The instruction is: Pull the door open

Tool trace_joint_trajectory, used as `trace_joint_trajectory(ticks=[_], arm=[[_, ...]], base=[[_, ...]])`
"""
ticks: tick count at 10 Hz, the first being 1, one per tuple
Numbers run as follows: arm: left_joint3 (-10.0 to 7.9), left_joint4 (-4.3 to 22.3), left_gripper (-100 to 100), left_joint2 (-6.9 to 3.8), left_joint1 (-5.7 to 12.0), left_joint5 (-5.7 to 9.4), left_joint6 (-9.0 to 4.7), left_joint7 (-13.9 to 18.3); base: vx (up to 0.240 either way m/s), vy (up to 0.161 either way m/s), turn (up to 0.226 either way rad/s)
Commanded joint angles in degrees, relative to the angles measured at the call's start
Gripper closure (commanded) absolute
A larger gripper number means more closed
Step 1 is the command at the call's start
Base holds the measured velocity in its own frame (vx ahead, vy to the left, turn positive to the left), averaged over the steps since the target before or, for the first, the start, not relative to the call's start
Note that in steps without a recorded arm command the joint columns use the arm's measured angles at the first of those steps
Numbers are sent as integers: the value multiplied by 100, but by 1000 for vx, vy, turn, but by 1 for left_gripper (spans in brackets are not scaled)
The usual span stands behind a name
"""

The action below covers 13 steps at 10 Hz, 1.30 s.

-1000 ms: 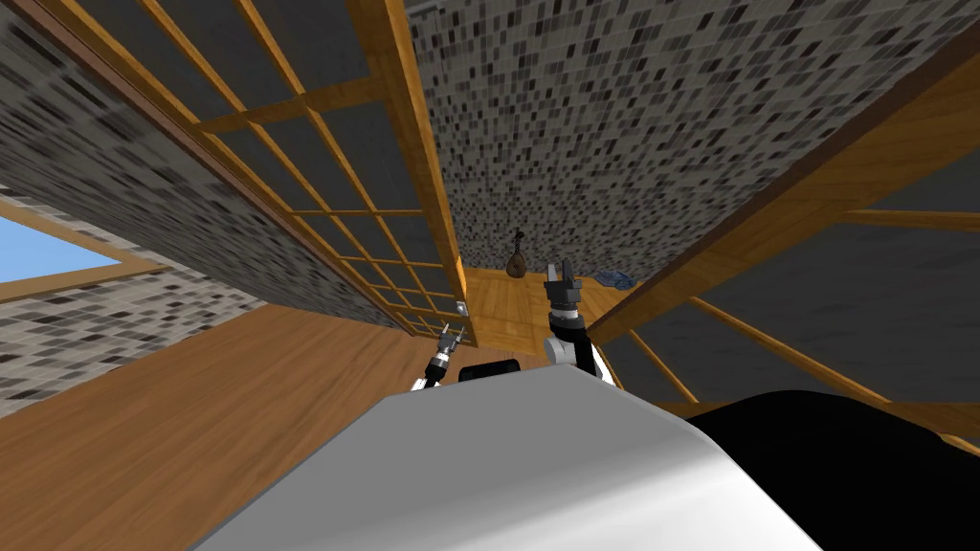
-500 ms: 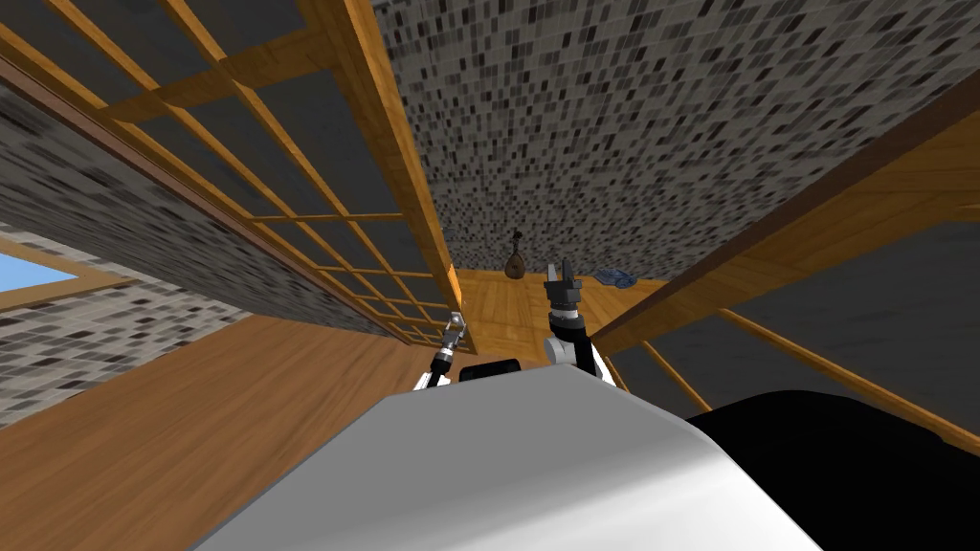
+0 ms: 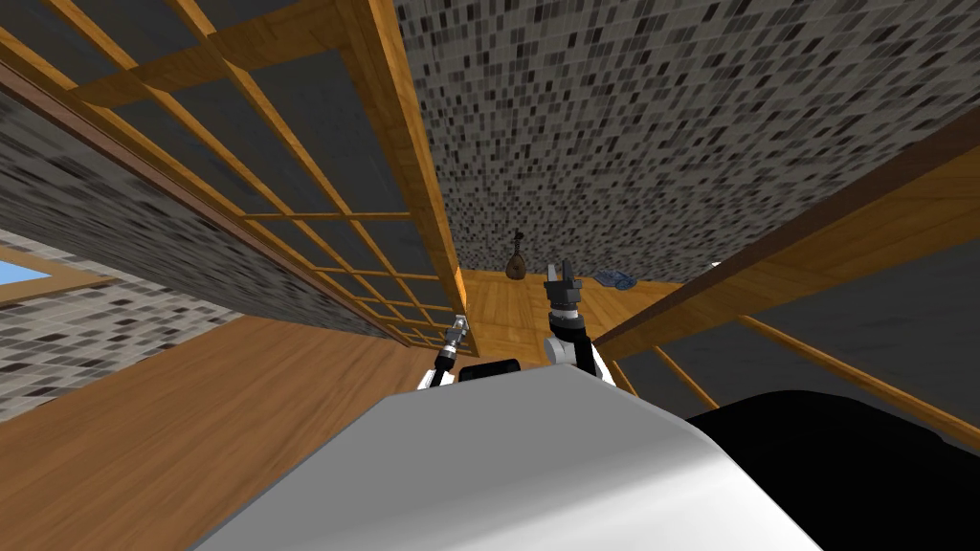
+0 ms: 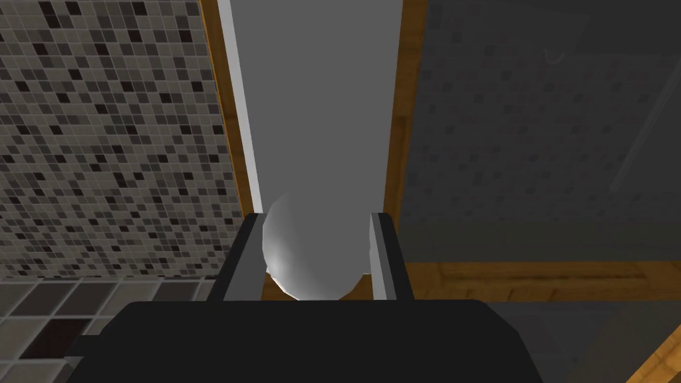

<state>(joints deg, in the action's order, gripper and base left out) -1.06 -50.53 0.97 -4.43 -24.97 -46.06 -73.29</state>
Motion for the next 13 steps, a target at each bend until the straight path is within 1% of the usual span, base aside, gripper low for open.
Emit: trace_joint_trajectory(ticks=[1, 4, 5, 6, 7, 11, 13], arm=[[8, 3, 100, 9, -3, -4, -2, 3], [8, 3, 100, 9, -3, -4, -2, 3], [-5, -4, 100, -42, -14, 83, -4, 198], [-3, -5, 100, -54, -18, 109, -7, 262], [3, -7, 100, -87, -30, 190, -15, 457], [18, -14, 100, -171, -63, 404, -35, 962], [29, -19, 100, -224, -87, 556, -50, 1290]], base=[[-7, -10, 3], [0, 0, 0], [-18, 0, -95], [-26, 3, -69], [-31, -5, -85], [-35, -2, -79], [-40, 2, -126]])
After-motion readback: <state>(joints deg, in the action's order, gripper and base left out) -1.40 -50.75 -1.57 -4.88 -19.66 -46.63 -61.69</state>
